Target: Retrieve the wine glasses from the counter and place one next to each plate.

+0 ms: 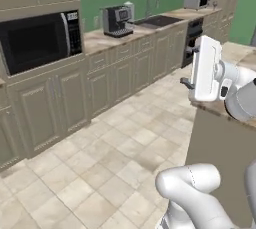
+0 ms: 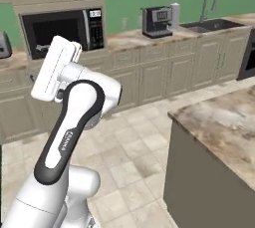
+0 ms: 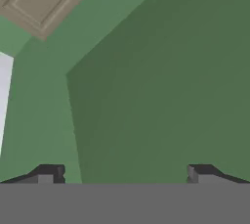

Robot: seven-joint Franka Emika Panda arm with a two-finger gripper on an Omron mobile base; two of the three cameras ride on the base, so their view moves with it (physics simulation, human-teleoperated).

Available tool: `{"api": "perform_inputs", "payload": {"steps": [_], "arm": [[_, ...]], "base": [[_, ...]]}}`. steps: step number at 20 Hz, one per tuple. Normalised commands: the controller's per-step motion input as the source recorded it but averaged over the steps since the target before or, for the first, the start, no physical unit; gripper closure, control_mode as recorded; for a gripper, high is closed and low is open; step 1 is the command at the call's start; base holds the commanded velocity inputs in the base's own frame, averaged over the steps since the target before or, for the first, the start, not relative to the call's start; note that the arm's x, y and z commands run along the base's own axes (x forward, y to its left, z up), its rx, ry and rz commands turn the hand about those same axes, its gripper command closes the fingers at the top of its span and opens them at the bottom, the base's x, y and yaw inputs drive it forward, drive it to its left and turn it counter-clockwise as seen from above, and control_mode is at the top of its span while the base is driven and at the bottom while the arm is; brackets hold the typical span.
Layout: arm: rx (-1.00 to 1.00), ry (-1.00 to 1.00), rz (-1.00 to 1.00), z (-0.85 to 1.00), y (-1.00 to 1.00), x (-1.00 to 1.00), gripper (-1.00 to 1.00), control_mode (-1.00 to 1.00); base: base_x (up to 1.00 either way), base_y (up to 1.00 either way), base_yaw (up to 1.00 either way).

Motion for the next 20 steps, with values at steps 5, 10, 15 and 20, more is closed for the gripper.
{"api": "perform_inputs", "payload": {"steps": [5,10,15,20], "arm": [[0.0,0.0,0.0,0.0,0.0,0.0,-1.0,1.0],[0.0,0.0,0.0,0.0,0.0,0.0,-1.0,1.0],[0.0,0.0,0.0,0.0,0.0,0.0,-1.0,1.0],[0.0,0.0,0.0,0.0,0.0,0.0,-1.0,1.0]], "base": [[1.0,1.0,-0.46],[1.0,1.0,-0.43],[1.0,1.0,-0.41],[1.0,0.95,-0.37]]}}
